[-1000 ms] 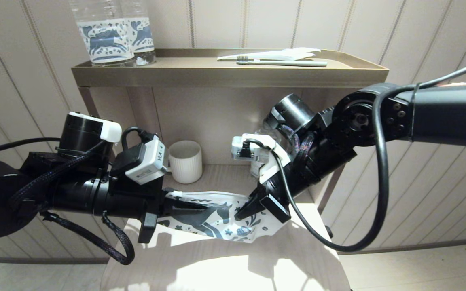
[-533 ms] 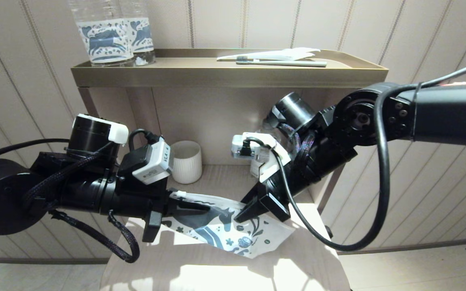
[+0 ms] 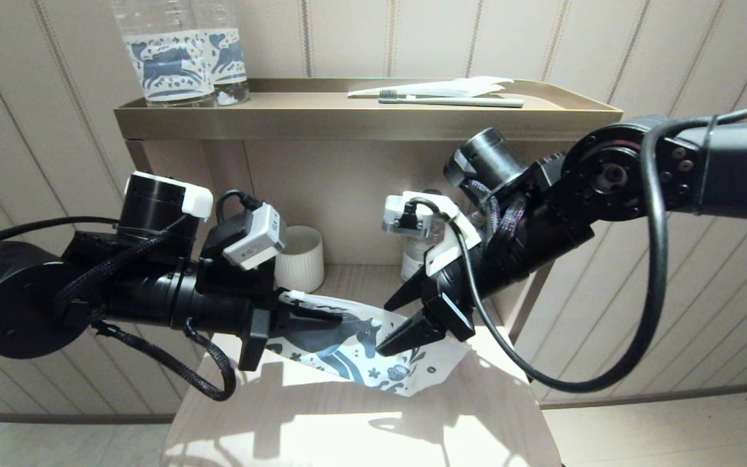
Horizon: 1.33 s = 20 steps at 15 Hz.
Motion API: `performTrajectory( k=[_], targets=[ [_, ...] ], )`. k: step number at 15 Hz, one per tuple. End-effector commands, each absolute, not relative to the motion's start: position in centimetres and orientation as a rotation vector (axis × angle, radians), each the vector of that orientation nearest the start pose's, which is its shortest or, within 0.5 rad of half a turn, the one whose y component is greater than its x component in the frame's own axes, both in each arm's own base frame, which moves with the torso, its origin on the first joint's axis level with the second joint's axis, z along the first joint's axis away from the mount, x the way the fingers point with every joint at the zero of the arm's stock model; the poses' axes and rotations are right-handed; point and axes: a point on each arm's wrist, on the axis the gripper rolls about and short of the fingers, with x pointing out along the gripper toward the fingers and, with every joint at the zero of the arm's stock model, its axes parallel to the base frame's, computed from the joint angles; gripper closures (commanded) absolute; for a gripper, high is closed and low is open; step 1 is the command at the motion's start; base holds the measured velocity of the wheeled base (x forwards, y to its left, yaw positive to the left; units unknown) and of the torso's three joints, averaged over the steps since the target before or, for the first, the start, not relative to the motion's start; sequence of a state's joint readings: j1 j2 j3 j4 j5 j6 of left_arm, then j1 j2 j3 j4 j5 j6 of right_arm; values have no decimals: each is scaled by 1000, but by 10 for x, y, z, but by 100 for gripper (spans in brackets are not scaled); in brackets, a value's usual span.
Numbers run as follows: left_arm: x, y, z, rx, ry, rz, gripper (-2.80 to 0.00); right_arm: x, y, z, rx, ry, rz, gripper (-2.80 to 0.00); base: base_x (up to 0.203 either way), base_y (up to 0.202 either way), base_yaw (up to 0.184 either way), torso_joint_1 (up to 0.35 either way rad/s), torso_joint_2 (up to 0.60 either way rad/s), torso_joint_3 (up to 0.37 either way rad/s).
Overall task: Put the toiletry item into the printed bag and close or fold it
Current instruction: Hand it to the other hand, then close the strorage bag and place it on the desk
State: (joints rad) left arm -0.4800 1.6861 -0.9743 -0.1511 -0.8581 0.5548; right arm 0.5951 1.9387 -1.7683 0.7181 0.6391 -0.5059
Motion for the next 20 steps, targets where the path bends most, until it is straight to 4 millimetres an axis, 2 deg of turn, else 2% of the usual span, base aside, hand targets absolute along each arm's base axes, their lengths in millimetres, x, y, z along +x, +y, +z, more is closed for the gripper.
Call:
performTrajectory(
  k=[1, 2, 5, 9, 12, 15, 17, 20],
  targets=[
    [260, -155, 190, 329, 226, -1421, 0, 280, 202, 258, -371, 614, 1348, -280, 0, 0, 0, 0, 0, 0],
    [261, -155, 189, 330, 225, -1421, 0, 278, 194, 262, -360, 612, 1330, 0, 0, 0, 0, 0, 0, 0],
    [269, -154, 184, 324, 241, -1413, 0, 269, 160, 284, -339, 567, 1248, 0, 0, 0, 0, 0, 0, 0],
    [270, -154, 183, 319, 248, -1414, 0, 253, 145, 285, -333, 577, 1232, 0, 0, 0, 0, 0, 0, 0],
    [272, -163, 181, 273, 296, -1426, 0, 254, 147, 285, -294, 565, 1225, 0, 0, 0, 0, 0, 0, 0],
    [266, -176, 192, 168, 354, -1432, 0, 257, 153, 294, -175, 555, 1186, 0, 0, 0, 0, 0, 0, 0],
    [265, -182, 191, 155, 374, -1441, 0, 253, 162, 282, -176, 568, 1214, 0, 0, 0, 0, 0, 0, 0],
    [267, -184, 187, 150, 389, -1443, 0, 247, 176, 273, -195, 486, 1262, 0, 0, 0, 0, 0, 0, 0]
  ],
)
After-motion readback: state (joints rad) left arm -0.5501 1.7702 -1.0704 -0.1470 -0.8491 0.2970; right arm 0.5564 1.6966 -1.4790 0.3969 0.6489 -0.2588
